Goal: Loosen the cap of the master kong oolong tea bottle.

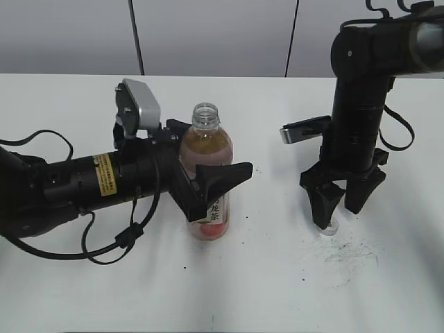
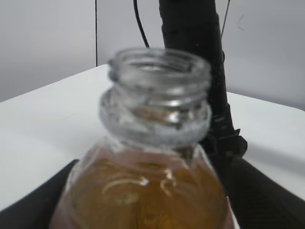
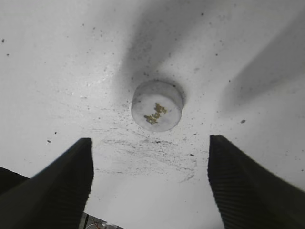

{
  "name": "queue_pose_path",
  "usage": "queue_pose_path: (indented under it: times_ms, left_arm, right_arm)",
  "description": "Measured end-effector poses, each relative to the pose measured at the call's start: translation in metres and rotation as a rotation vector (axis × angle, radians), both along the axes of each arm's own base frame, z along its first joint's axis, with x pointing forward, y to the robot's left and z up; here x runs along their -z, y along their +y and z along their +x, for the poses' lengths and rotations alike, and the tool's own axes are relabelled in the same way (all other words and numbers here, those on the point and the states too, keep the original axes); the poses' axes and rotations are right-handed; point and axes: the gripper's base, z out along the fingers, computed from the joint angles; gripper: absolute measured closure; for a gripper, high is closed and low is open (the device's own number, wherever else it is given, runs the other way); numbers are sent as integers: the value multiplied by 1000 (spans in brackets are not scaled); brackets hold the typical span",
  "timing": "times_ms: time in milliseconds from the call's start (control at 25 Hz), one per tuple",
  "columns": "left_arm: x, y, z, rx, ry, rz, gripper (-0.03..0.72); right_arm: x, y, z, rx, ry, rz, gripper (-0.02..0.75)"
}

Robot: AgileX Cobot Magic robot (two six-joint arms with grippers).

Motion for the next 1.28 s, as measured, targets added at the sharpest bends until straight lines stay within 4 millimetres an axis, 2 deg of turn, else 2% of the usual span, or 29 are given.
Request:
queue_pose_path:
  times_ms: [320, 640, 960, 1280]
  left_arm:
    - [-3, 13, 9, -39, -12, -21, 135]
    - [-19, 14, 8, -38, -58, -43, 127]
    - [-22, 14, 8, -39, -66, -50, 123]
    - [-46, 16, 6, -49, -129, -85, 123]
  right_arm:
    - [0, 0, 0, 2, 0, 0, 177]
    - [0, 0, 0, 5, 1, 0, 177]
    - [0, 0, 0, 6, 1, 0, 178]
    - [0, 0, 0, 8, 1, 0, 178]
